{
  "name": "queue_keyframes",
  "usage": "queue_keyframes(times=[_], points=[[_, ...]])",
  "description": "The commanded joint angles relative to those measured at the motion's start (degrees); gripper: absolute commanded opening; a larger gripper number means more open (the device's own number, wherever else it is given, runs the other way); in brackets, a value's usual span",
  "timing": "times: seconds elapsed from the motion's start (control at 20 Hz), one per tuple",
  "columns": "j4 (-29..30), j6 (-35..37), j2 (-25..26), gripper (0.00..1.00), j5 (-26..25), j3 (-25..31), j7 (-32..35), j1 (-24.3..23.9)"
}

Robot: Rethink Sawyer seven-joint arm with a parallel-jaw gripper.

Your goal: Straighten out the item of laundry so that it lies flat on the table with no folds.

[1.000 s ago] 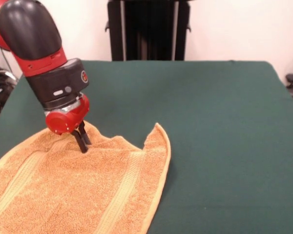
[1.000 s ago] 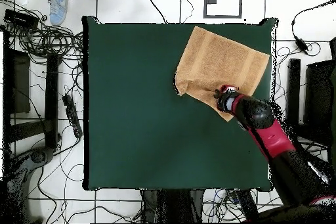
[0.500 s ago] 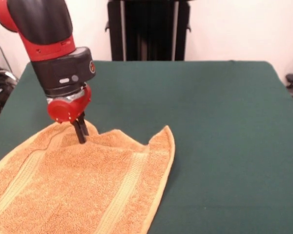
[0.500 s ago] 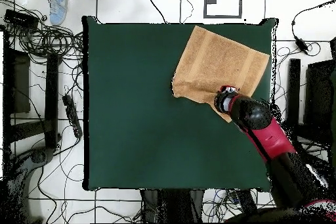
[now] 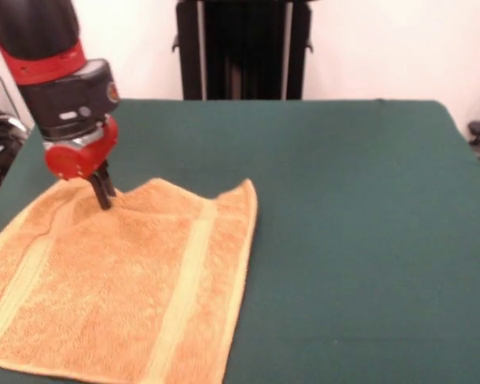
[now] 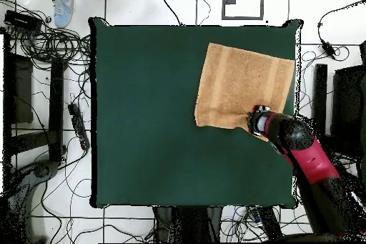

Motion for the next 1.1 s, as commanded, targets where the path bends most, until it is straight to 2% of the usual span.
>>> queue_keyframes(times=[0.05,0.5,0.9,0.95,1.1], points=[[-4.97,9.59,1.86,0.0,-4.74,-2.88,-3.97,-2.93],[-4.67,8.7,1.67,0.0,-7.75,-0.85,-4.02,-7.19],[-5.25,7.38,1.42,0.0,-10.22,-1.2,-3.33,-7.17],[-5.29,6.86,1.32,1.0,-10.58,-1.56,-2.97,-6.87],[-5.4,8.25,1.14,1.0,-10.12,-0.97,-2.64,-7.15]])
